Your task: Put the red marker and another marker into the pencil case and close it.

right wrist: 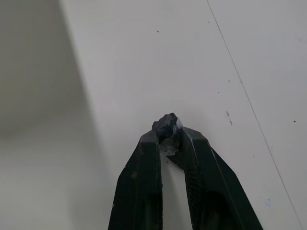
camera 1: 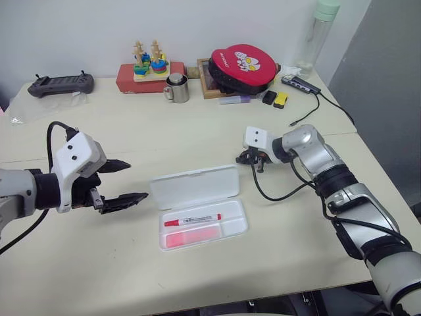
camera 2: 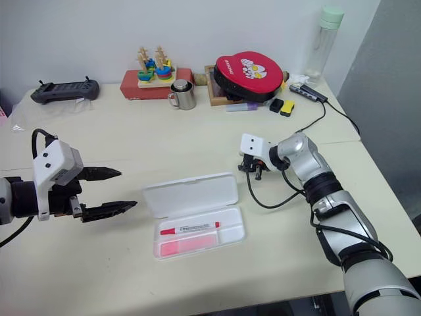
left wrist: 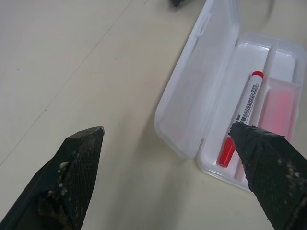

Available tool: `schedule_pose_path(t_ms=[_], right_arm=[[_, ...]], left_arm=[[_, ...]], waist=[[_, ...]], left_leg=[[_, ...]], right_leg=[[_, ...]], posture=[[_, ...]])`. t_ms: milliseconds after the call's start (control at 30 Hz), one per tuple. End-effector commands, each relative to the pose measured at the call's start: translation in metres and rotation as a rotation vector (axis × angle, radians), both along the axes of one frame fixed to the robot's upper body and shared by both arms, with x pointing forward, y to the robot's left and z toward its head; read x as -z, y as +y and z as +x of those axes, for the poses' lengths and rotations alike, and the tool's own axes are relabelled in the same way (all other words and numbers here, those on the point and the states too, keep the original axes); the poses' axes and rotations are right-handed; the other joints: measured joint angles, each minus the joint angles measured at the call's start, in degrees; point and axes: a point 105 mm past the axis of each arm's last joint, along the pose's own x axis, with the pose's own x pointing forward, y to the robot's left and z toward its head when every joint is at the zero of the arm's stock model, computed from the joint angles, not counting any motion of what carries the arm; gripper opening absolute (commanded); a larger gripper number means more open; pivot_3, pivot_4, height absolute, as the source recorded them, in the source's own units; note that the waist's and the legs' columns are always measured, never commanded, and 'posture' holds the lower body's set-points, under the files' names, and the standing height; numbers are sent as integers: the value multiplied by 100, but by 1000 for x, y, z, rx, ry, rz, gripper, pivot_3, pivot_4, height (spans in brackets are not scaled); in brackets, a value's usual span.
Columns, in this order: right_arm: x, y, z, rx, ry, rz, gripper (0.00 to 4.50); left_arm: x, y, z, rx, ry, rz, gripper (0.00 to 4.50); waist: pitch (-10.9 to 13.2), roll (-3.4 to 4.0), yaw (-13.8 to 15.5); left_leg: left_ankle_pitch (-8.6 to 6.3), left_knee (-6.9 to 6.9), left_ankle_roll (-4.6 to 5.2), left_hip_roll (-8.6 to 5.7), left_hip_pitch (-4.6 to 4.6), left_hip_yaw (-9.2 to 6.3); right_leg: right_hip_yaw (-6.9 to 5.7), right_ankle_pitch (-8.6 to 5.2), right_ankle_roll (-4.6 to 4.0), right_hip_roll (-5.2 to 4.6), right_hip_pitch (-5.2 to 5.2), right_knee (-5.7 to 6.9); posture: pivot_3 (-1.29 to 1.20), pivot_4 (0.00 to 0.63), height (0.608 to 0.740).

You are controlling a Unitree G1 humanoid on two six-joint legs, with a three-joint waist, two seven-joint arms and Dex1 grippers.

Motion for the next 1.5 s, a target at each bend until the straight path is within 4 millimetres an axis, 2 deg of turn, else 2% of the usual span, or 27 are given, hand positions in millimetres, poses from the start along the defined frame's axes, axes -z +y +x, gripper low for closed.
schedule_pose_path(t_ms=[33, 433, 567, 700, 800, 900, 1133, 1300, 1500], right_arm=[[-20, 3, -2, -20, -46, 40, 425], [-57, -2, -14, -56, -130, 62, 425], [-98, -7, -35, -139, -159, 137, 425], [-114, -7, -50, -181, -115, 197, 425], [-127, -7, -75, -259, -29, 244, 425], [-124, -9, -95, -318, 39, 231, 425], [-84, -13, -133, -416, 155, 114, 425], [-59, -7, -140, -425, 172, 74, 425], [-31, -2, -142, -410, 199, 40, 425]], left_arm=[[-6, -5, 0, 16, -33, 6, 4500], [-6, -7, 0, 18, -32, 3, 4500], [-4, -3, 0, 10, -24, 7, 4500], [-3, -3, -1, 13, -20, 2, 4500], [0, -3, -4, 27, 2, 5, 4500], [3, -2, -8, 44, 28, 20, 4500], [2, 0, -22, 116, 90, 63, 4500], [3, -4, -28, 175, 116, 91, 4500], [12, -14, -24, 247, 118, 134, 4500]], waist=[[0, 0, 0], [1, 1, 2], [4, 6, 7], [4, 6, 11], [5, 7, 7], [5, 8, 16], [5, 8, 34], [5, 8, 19], [5, 7, 28]], left_leg=[[0, 0, 0, 0, 0, 0], [0, -1, 0, 0, -1, 0], [0, 0, 0, 0, -4, 0], [0, -2, 0, 0, -3, -2], [0, -1, 1, 0, -2, -2], [-1, -1, 1, 0, -3, -2], [-1, -1, 2, 0, -3, 0], [-1, 0, 2, 1, 1, 2], [-1, 3, 1, 0, 0, 3]], right_leg=[[0, 0, 0, 0, 0, 0], [-1, 0, 0, 0, 0, -2], [-1, 0, 0, 0, -1, -2], [-2, 0, 0, 0, -1, -4], [-1, 0, 0, 0, -1, -1], [-2, -1, 1, 0, -1, -3], [-2, -1, 1, -1, 0, -6], [-1, -2, 2, 1, 0, -4], [0, -2, 2, 1, 2, -5]], posture=[[0, 150, 740], [0, 150, 740], [0, 150, 740], [0, 150, 740], [0, 150, 740], [0, 150, 740], [0, 150, 740], [0, 150, 740], [0, 150, 740]])
